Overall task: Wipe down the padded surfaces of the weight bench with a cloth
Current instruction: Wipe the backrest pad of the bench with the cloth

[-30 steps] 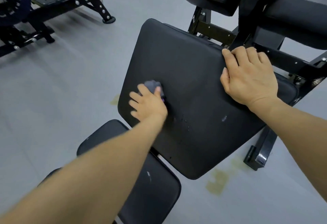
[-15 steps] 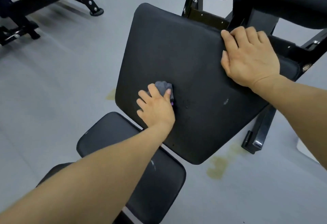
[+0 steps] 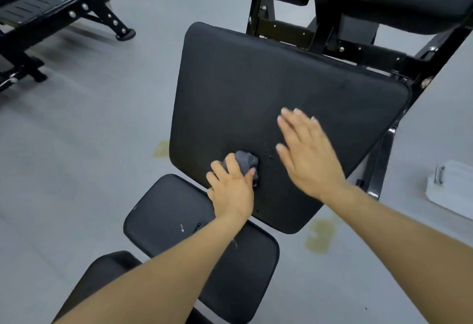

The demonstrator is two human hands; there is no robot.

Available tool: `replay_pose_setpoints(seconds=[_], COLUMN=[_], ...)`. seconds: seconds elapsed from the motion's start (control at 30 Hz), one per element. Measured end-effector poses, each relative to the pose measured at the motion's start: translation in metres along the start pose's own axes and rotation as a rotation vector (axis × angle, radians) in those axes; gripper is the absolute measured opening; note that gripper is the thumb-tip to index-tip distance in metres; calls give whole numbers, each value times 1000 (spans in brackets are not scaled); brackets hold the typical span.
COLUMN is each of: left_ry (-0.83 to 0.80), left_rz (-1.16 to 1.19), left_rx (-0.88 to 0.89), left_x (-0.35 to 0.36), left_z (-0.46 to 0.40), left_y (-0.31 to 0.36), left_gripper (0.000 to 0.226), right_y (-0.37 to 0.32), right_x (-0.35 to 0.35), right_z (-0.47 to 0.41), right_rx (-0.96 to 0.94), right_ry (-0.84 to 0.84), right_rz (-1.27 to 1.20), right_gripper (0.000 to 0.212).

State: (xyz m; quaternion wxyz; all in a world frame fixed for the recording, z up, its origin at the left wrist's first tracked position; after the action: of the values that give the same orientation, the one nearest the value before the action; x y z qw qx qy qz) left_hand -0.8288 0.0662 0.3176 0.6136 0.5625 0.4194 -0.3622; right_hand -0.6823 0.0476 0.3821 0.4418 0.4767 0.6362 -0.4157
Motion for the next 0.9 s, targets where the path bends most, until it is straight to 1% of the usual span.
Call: replay_pose_setpoints(seconds=[0.1,0.17,0.27,0.33,0.4,0.43,0.5,0.57,0.6,0.63,0.7,0.73,0.8,0.9], left_ry=[-163,-238,-345,-422,-518,-574,-676,-715,-676,-577,-310,-212,-121,-48], left_rz=[-90,-35,170,390,595,657,713,726,688,600,333,222,116,108], left_rx=[86,132,147,104,45,35,61,96,104,104,76,44,-17,7], left_x=[-3,-10,-17,-16,-16,-16,-17,-20,-22,-25,-33,-35,-35,-28], left_z=[-3,-5,-4,-6,-9,-10,-9,-9,-10,-14,-23,-28,-36,-44], left_y=[-6,-12,-23,-35,-47,-53,-62,-75,-85,-97,-124,-136,-153,-160], left_gripper=[59,59,64,72,77,77,75,69,62,55,38,33,28,27], right_y=[-38,-56,-76,-82,-88,-93,-104,-114,-117,-119,-122,-122,-125,-122], right_x=[12,18,26,30,33,35,44,54,59,62,67,70,78,87], right_z=[5,2,-1,3,9,13,21,25,25,24,21,18,14,15], right_rx=[-91,-52,47,119,165,171,170,192,204,211,211,210,195,75], right_ry=[-61,-109,-174,-152,-90,-66,-44,-46,-43,-28,7,17,7,-15], right_rz=[-114,-193,-307,-340,-353,-339,-297,-268,-245,-206,-112,-76,-47,-28], right_gripper=[47,39,29,26,31,38,56,70,73,76,78,79,78,66])
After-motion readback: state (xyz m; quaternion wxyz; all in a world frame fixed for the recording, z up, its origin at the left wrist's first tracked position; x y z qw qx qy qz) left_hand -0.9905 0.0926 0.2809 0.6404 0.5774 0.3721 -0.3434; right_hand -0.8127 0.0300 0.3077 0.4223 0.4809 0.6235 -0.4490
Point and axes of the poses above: each hand's wrist, its own z-axis away from the middle knuckle, its own x-axis out of the palm, y = z × x, the point moved 5 cm from there along -z, towards the middle knuckle, and after that the axes turned 10 degrees about -x, right-handed, at the moved point
